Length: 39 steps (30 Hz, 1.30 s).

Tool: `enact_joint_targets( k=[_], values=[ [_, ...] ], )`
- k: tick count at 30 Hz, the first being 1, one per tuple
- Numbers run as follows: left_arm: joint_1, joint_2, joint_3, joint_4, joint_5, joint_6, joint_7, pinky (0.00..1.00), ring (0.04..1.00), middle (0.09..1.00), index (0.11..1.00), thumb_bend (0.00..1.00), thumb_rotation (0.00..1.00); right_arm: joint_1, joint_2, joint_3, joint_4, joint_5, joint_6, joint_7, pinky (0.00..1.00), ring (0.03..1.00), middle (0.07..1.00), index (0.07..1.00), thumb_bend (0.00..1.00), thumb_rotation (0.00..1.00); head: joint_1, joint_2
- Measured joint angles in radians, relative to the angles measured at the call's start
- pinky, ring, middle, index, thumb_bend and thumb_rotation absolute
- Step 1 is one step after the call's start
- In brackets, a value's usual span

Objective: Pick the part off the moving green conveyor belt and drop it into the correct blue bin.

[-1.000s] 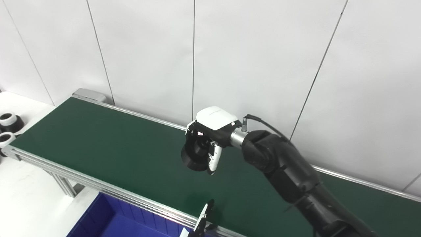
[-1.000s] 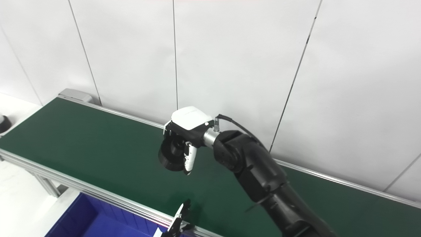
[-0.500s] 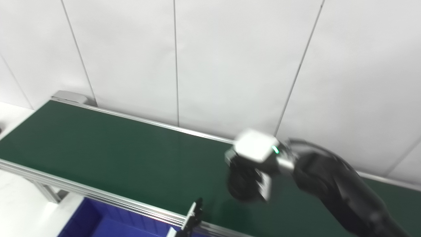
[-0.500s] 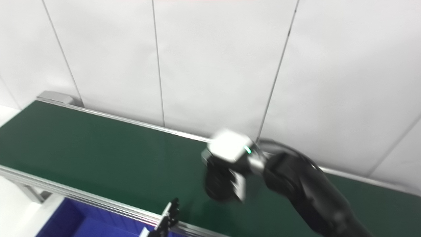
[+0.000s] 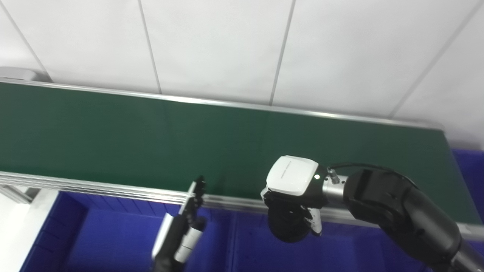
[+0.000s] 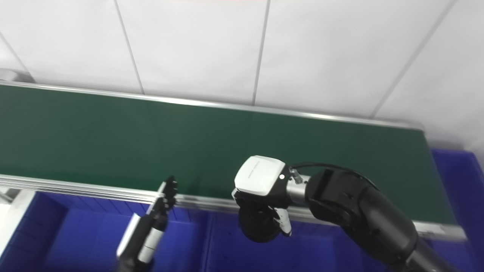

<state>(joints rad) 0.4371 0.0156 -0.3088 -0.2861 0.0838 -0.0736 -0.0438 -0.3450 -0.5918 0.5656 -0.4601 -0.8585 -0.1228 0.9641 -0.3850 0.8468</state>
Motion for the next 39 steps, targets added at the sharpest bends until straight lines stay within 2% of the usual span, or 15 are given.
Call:
enact_joint_targets(
  k=[1,2,4,7,10,14,17,22,24,25,27,28,29,32,39],
  values=[
    [0.0,0.008,0.006,-0.021,-0.011,0.013,-0.005,1.0,1.0,1.0,1.0,0.65,0.95,0.014,0.005,-0.009,-0.011,0.001,0.01,0.007,0.28,0.357,0.486,0.567,0.51,0.0,-0.012,0.017],
    [0.001,0.013,0.01,-0.035,-0.016,0.017,-0.007,1.0,1.0,1.0,1.0,0.65,0.95,0.026,0.01,-0.012,-0.021,0.001,0.016,0.017,0.27,0.377,0.512,0.523,0.51,0.0,-0.021,0.035],
    [0.001,0.015,0.012,-0.058,-0.026,0.036,-0.015,1.0,1.0,1.0,1.0,0.65,0.94,0.049,0.019,-0.019,-0.037,0.0,0.02,0.037,0.27,0.39,0.523,0.496,0.52,0.0,-0.028,0.05],
    [0.001,0.016,0.015,-0.081,-0.042,0.075,-0.03,1.0,1.0,1.0,1.0,0.68,0.93,0.085,0.027,-0.037,-0.06,0.001,0.022,0.043,0.3,0.37,0.49,0.545,0.51,0.0,-0.026,0.058],
    [0.001,0.021,0.022,-0.086,-0.049,0.091,-0.04,1.0,1.0,1.0,1.0,0.69,0.93,0.123,0.031,-0.06,-0.072,-0.001,0.039,0.068,0.29,0.362,0.479,0.56,0.51,0.0,-0.023,0.061],
    [0.002,0.029,0.025,-0.091,-0.054,0.106,-0.046,1.0,1.0,1.0,1.0,0.7,0.92,0.193,0.033,-0.077,-0.076,-0.031,0.044,0.07,0.26,0.329,0.478,0.499,0.53,0.0,-0.006,0.064],
    [0.002,0.029,0.023,-0.1,-0.054,0.121,-0.047,1.0,1.0,1.0,1.0,0.68,0.92,0.233,0.033,-0.088,-0.073,-0.066,0.024,0.018,0.26,0.33,0.48,0.493,0.53,0.0,-0.002,0.066],
    [0.003,0.028,0.022,-0.119,-0.051,0.125,-0.048,1.0,1.0,1.0,1.0,0.68,0.93,0.274,0.033,-0.101,-0.062,-0.105,-0.003,-0.056,0.38,0.466,0.471,0.525,0.52,0.01,0.008,0.066],
    [0.005,0.029,0.022,-0.119,-0.041,0.127,-0.048,1.0,1.0,1.0,1.0,0.68,0.93,0.293,0.034,-0.109,-0.057,-0.109,-0.021,-0.104,0.51,0.589,0.632,0.502,0.52,0.13,0.015,0.066],
    [0.005,0.029,0.022,-0.119,-0.036,0.127,-0.048,1.0,1.0,1.0,1.0,0.68,0.94,0.306,0.035,-0.114,-0.052,-0.111,-0.034,-0.136,0.57,0.637,0.677,0.589,0.72,0.27,0.021,0.066],
    [0.006,0.029,0.023,-0.119,-0.035,0.128,-0.048,1.0,1.0,1.0,1.0,0.68,0.94,0.338,0.041,-0.122,-0.036,-0.133,-0.041,-0.198,0.68,0.729,0.753,0.711,0.93,0.47,0.023,0.066],
    [0.007,0.029,0.022,-0.119,-0.034,0.128,-0.048,1.0,1.0,1.0,1.0,0.67,0.94,0.35,0.044,-0.124,-0.03,-0.149,-0.041,-0.209,0.73,0.764,0.78,0.75,0.97,0.52,0.029,0.063],
    [0.007,0.028,0.022,-0.119,-0.034,0.128,-0.048,1.0,1.0,1.0,1.0,0.67,0.93,0.363,0.045,-0.124,-0.028,-0.165,-0.041,-0.215,0.81,0.83,0.844,0.816,0.99,0.61,0.034,0.061],
    [0.01,0.028,0.021,-0.119,-0.034,0.129,-0.048,1.0,1.0,1.0,1.0,0.66,0.93,0.392,0.047,-0.13,-0.029,-0.191,-0.041,-0.236,0.86,0.864,0.874,0.843,1.0,0.65,0.044,0.058],
    [0.023,0.025,0.02,-0.122,-0.018,0.129,-0.047,0.99,1.0,1.0,1.0,0.66,0.93,0.462,0.117,-0.2,-0.055,-0.21,-0.027,-0.274,0.81,0.844,0.859,0.851,1.0,0.66,0.061,0.054]
  ],
)
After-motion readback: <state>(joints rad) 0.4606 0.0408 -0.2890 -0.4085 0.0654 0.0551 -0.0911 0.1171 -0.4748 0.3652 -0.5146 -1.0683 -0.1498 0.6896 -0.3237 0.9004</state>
